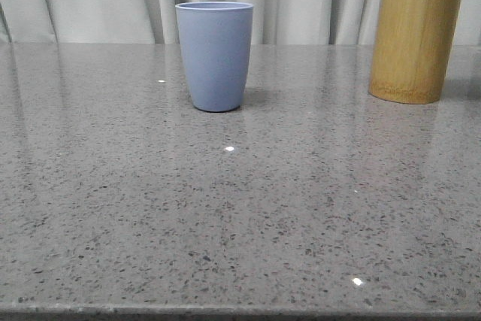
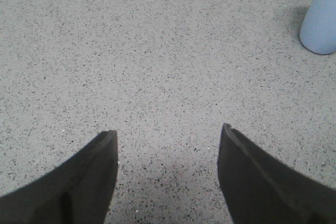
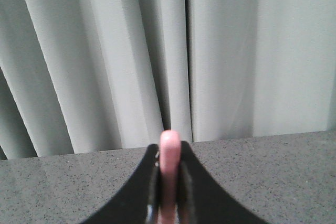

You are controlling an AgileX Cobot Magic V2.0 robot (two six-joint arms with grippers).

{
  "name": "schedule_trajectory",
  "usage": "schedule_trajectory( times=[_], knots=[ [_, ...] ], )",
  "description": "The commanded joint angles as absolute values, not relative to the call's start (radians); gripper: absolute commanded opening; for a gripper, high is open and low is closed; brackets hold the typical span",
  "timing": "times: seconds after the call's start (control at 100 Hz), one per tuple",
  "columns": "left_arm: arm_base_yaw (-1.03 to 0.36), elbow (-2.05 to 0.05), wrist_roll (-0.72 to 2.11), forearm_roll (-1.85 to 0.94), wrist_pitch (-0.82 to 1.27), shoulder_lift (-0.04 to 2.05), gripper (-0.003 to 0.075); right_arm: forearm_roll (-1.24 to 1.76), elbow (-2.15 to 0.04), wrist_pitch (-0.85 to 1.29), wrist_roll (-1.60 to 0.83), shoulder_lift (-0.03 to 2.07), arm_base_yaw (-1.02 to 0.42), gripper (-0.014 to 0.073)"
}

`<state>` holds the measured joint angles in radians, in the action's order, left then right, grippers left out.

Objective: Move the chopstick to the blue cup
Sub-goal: 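Lift the pink chopstick out of the bamboo cup with the right gripper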

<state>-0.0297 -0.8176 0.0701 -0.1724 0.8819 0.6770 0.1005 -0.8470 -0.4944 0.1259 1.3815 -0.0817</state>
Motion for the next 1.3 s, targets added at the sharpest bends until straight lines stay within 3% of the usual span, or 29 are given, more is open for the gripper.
schedule_trajectory(
  times=[0.0,0.32,0.83,0.98,1.29],
  knots=[
    [-0.027,-0.842,0.064,-0.188,0.814,0.676,0.0411,0.09,-0.877,-0.553,0.105,1.353,-0.078,-0.0062],
    [-0.027,-0.842,0.064,-0.188,0.814,0.676,0.0411,0.095,-0.938,-0.507,0.106,1.287,-0.078,-0.006],
    [-0.027,-0.842,0.064,-0.188,0.814,0.676,0.0411,0.223,-1.306,0.102,0.106,1.145,-0.094,-0.006],
    [-0.027,-0.842,0.064,-0.188,0.814,0.676,0.0411,0.229,-1.369,0.176,0.106,1.145,-0.187,-0.006],
    [-0.027,-0.842,0.064,-0.188,0.814,0.676,0.0411,0.229,-1.369,0.056,0.105,1.231,-0.405,-0.006]
  ],
)
